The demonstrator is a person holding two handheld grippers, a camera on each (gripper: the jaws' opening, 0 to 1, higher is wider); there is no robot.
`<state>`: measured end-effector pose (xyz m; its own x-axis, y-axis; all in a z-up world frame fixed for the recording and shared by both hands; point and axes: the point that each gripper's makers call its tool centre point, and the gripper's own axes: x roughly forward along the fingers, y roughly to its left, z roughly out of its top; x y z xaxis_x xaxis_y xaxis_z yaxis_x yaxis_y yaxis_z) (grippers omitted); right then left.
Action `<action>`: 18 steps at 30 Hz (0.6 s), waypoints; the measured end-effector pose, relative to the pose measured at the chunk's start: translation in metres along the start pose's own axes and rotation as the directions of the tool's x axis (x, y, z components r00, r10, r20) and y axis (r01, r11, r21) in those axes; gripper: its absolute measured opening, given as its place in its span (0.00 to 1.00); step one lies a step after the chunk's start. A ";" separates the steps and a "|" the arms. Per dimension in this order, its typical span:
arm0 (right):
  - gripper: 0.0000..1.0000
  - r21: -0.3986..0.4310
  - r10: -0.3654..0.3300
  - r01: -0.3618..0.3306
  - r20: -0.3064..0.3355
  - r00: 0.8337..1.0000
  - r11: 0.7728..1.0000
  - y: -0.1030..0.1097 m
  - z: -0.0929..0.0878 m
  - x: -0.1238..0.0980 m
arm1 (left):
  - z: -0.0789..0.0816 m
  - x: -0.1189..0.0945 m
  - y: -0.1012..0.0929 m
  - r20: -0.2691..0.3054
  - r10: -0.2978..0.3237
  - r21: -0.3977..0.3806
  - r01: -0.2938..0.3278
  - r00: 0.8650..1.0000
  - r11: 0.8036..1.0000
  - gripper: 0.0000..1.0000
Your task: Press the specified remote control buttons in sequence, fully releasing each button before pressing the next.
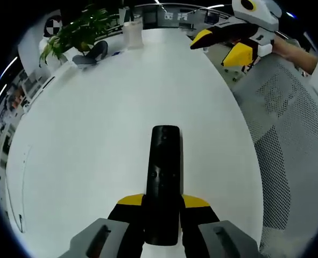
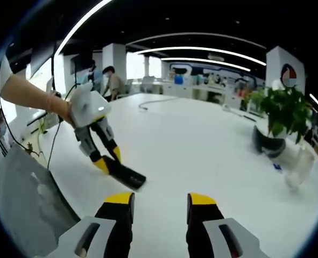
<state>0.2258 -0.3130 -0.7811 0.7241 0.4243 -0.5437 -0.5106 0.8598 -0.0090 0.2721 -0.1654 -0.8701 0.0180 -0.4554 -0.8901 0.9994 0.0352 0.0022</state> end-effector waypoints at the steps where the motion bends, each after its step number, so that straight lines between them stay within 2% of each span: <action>1: 0.36 -0.002 0.000 0.000 -0.002 1.000 1.000 0.000 0.000 0.000 | 0.000 0.000 -0.001 0.001 -0.001 -0.001 0.001 1.000 1.000 0.24; 18: 0.34 -0.019 0.006 -0.007 -0.015 1.000 1.000 0.002 -0.001 0.002 | 0.001 0.000 -0.014 0.015 -0.003 0.001 0.003 1.000 1.000 0.24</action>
<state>0.2253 -0.3111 -0.7832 0.7140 0.4256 -0.5560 -0.5239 0.8515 -0.0210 0.2577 -0.1668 -0.8702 0.0149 -0.4689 -0.8831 0.9995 0.0325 -0.0003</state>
